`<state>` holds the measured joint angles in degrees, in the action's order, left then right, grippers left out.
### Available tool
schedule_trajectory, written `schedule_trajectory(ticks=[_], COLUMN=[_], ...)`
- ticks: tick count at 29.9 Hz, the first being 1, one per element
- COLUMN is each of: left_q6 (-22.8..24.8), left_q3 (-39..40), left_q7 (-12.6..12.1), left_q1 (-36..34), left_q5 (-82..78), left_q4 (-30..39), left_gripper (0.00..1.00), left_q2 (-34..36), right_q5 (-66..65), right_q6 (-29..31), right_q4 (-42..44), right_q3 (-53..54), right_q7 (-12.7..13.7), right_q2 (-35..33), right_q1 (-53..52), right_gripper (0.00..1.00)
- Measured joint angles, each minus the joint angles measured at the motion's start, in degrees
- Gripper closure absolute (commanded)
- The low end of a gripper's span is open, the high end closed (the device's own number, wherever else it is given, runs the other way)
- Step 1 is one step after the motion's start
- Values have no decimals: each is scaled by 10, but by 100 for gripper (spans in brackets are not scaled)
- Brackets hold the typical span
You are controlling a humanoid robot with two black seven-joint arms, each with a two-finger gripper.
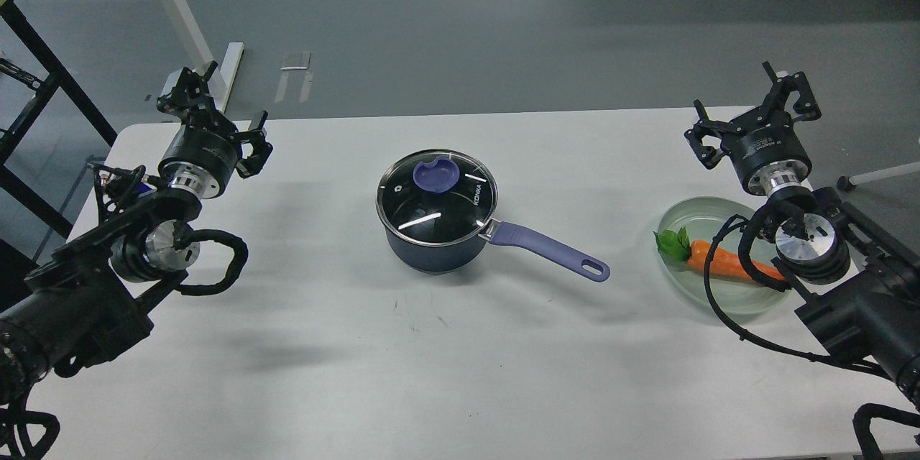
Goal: Open pot lid
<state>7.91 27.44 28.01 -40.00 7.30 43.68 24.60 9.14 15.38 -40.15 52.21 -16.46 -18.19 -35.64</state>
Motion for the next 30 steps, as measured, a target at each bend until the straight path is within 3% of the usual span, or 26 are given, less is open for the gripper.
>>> schedule_trajectory(ticks=[12, 19, 30], left_q6=[-21, -14, -21], left_q3=[-7, -8, -8], left_q7=[0, -2, -5], left_q1=[-22, -31, -32], left_q5=[-1, -11, -14], left_q4=[-39, -46, -45], left_gripper=[1, 1, 1], left_q2=[0, 27, 27], right_q5=[-5, -61, -415], right_q6=[-3, -20, -82], right_q4=[-15, -98, -315], right_q3=[-14, -68, -114], right_q7=[1, 4, 6], right_q2=[-1, -81, -236], right_q1=[-4, -7, 0], right_gripper=[0, 1, 1])
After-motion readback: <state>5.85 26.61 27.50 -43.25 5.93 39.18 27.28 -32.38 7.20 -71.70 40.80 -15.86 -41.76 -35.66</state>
